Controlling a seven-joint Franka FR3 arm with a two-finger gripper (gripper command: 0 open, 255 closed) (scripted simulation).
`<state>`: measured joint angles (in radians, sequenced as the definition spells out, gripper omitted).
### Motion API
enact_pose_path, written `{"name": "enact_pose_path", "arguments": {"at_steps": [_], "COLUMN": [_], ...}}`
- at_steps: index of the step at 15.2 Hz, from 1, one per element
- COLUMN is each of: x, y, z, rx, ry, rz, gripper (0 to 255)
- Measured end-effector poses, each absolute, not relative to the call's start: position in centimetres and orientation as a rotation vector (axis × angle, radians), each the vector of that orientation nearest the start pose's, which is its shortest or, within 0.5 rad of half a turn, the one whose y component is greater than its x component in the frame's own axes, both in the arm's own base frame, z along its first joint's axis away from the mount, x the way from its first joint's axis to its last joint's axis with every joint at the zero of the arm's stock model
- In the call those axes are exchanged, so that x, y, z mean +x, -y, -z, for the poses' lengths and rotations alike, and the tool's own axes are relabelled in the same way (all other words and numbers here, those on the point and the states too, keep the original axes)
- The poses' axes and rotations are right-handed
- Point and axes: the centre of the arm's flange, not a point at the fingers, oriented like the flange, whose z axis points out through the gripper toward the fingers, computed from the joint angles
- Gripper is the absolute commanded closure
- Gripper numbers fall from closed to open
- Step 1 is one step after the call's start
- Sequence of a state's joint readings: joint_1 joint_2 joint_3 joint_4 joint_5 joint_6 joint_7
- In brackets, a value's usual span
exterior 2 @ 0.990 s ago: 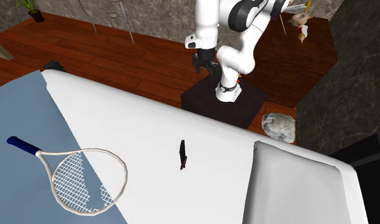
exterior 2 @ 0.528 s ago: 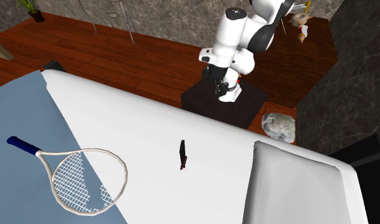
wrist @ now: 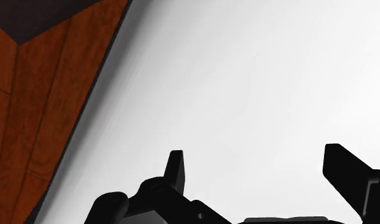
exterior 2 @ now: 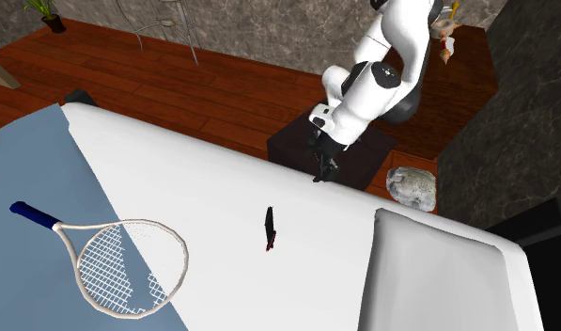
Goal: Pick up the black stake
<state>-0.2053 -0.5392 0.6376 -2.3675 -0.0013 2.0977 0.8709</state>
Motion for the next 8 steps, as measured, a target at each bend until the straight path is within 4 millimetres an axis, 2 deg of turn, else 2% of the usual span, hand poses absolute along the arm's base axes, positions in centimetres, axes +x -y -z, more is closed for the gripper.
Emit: {"name": "enact_pose_path", "arguments": {"at_steps": [3,8], "x": [41.2,46.8], "y": [-23.2,-28.1], "z": [-48.7,-45.9], "rx": [-3.148,-3.12], "ry": [-0.944,-1.214], "rz": [0.632,0.768], "gripper": [0,0]}}
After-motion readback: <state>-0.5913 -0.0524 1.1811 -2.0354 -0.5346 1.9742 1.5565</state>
